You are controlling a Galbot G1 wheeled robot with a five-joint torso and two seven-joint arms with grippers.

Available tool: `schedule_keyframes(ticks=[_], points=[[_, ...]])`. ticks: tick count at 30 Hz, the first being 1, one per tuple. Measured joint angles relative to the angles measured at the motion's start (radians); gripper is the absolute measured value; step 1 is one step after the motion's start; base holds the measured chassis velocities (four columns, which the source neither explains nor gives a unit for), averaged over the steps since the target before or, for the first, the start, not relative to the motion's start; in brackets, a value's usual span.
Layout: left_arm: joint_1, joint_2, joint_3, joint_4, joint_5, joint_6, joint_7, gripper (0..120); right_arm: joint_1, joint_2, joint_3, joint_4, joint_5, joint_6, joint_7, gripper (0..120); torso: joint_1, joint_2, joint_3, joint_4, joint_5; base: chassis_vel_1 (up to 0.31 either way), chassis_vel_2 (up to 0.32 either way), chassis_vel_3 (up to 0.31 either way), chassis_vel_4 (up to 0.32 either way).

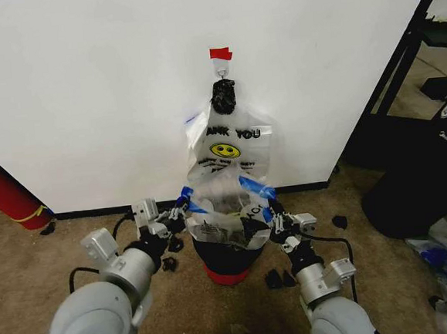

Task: Pick up the garbage bag from the wall and place it over the trash bin.

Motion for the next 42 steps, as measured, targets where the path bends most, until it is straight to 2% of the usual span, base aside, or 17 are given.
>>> schedule_keyframes(ticks=[9,17,31,42], points=[[0.027,-0.025,0.027,0.032,-0.002,0.006,-0.028,0,-0.036,0.017,0.002,-0.024,-0.048,0.003,0.019,0,0.0,0.0,0.0,0.0,0.0001,0.0,0.0,0.0,0.0],[0.026,-0.037,0.074,0.098,0.006,0.021,-0.049,0,-0.05,0.042,-0.012,-0.079,-0.072,-0.014,0.051,0,0.0,0.0,0.0,0.0,0.0001,0.0,0.0,0.0,0.0],[0.076,-0.026,0.062,0.101,0.01,0.063,-0.09,0,-0.086,0.047,-0.014,-0.105,-0.083,-0.117,0.144,0,0.0,0.0,0.0,0.0001,0.0001,0.0,0.0,0.0,0.0],[0.094,-0.024,0.054,0.125,0.011,0.091,-0.109,0,-0.044,0.041,-0.006,-0.159,-0.04,-0.19,0.202,0,0.0,0.0,0.0,0.0001,0.0001,0.0,0.0,0.0,0.0]])
